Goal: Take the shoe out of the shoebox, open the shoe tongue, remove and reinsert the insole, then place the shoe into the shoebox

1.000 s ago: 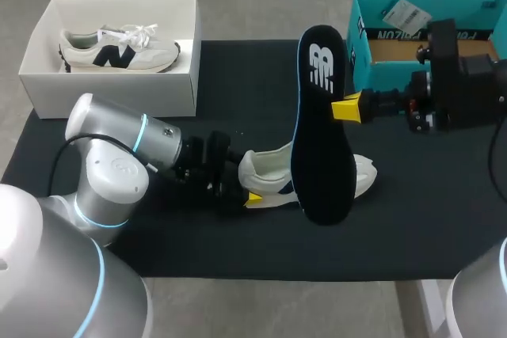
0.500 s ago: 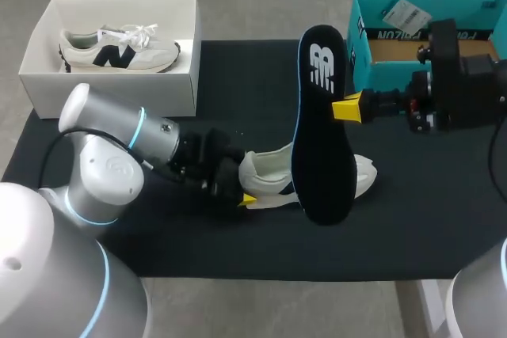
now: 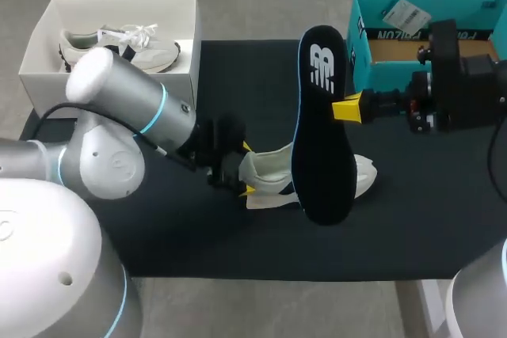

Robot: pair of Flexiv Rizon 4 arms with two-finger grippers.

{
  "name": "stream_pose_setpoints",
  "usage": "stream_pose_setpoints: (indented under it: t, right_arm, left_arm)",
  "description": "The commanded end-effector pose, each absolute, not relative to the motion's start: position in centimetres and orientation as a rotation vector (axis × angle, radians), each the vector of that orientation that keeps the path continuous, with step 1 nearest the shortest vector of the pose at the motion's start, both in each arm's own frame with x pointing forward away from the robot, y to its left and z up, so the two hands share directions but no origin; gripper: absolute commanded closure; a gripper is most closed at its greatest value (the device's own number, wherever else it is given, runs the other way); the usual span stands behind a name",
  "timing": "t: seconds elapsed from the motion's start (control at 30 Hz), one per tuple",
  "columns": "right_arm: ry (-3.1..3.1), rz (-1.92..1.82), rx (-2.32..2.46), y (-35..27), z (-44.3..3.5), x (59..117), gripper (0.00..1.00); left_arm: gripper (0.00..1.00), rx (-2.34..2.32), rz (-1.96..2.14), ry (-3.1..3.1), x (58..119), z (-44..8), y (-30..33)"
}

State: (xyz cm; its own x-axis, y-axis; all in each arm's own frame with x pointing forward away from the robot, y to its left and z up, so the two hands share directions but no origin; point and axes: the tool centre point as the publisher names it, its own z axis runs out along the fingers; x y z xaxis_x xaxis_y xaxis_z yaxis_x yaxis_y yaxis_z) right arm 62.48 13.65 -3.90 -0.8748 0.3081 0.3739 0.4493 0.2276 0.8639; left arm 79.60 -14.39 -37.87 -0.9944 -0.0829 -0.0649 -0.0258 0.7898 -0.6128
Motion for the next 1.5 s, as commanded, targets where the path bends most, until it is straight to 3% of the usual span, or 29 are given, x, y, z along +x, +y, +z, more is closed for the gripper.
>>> stream_pose_setpoints:
  t: [0.03, 0.63, 1.17, 1.5]
  right_arm:
    - [-2.362, -1.728, -0.735, 13.9, -4.0, 62.6, 1.0]
    - [-2.362, -1.728, -0.735, 13.9, -4.0, 62.6, 1.0]
    - [-2.362, -1.728, -0.735, 13.9, -4.0, 62.6, 1.0]
    - [-2.362, -1.728, -0.735, 13.9, -4.0, 62.6, 1.0]
  left_arm:
    - [0.0, -0.117, -0.758, 2.973, 80.5, -36.9, -14.0]
    - [0.0, 0.012, -0.419, 3.031, 81.0, -31.8, -16.0]
    - [0.0, 0.002, -0.406, 3.013, 80.9, -31.6, -16.0]
    - [0.0, -0.047, -0.033, 3.031, 79.7, -31.3, -16.9]
